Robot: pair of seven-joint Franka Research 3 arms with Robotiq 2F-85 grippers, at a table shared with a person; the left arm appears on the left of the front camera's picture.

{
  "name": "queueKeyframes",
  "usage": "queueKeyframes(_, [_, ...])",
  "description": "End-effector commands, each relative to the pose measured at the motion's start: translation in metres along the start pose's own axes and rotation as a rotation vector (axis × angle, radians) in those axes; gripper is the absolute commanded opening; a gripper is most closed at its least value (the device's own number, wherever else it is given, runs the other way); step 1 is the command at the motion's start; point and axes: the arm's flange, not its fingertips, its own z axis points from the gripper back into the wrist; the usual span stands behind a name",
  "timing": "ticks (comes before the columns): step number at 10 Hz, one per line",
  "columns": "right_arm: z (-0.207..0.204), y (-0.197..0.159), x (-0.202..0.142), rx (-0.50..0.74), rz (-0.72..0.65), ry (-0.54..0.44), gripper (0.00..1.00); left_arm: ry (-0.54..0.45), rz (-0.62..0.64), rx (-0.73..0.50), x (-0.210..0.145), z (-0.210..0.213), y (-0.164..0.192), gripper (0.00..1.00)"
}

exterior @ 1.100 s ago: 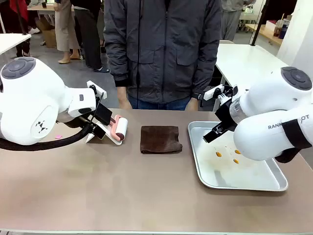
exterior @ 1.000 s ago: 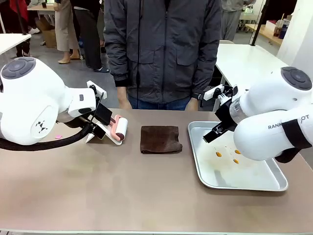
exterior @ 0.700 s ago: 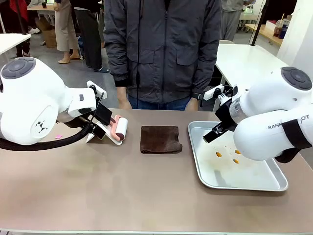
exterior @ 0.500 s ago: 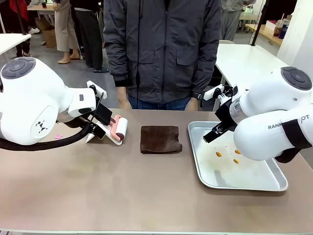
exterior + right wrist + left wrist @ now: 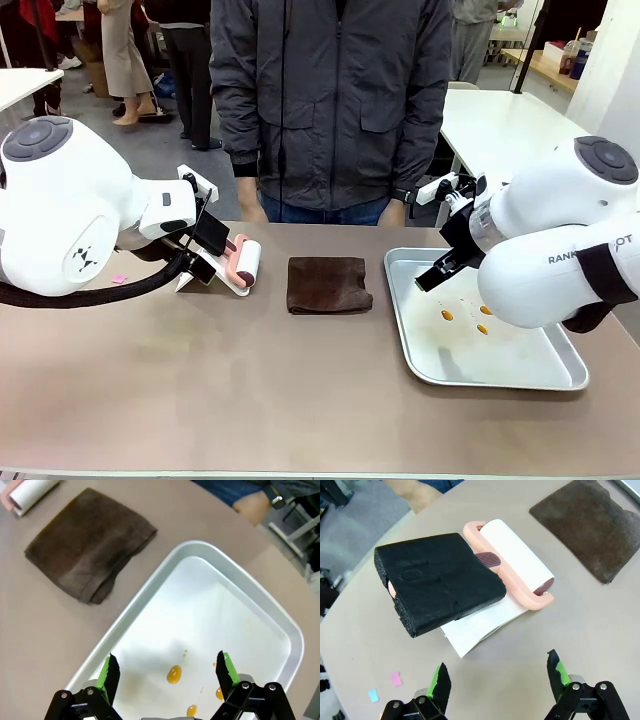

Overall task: Clean the surface of the table.
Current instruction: Hold the Lint Roller with your left hand and the towel with your right hand.

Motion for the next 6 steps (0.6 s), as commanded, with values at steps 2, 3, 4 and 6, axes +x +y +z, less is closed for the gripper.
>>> queueKeyframes(2, [0.0, 0.0, 0.0, 0.0, 0.0, 0.0, 1.0, 0.0, 0.0, 0.0, 0.0, 0.0, 0.0, 1.0])
queueKeyframes(3, [0.007, 0.004, 0.002, 0.056, -0.022, 0.037, 1.0, 0.037, -0.013, 0.031, 0.005, 0.01, -0.001, 1.0])
queueKeyframes(4, [0.017, 0.008, 0.005, 0.098, -0.091, 0.106, 1.0, 0.084, -0.021, 0.108, 0.013, 0.021, 0.0, 1.0])
queueKeyframes(6, [0.048, 0.008, 0.001, 0.232, -0.186, 0.153, 1.0, 0.166, -0.003, 0.222, 0.04, 0.048, 0.005, 1.0])
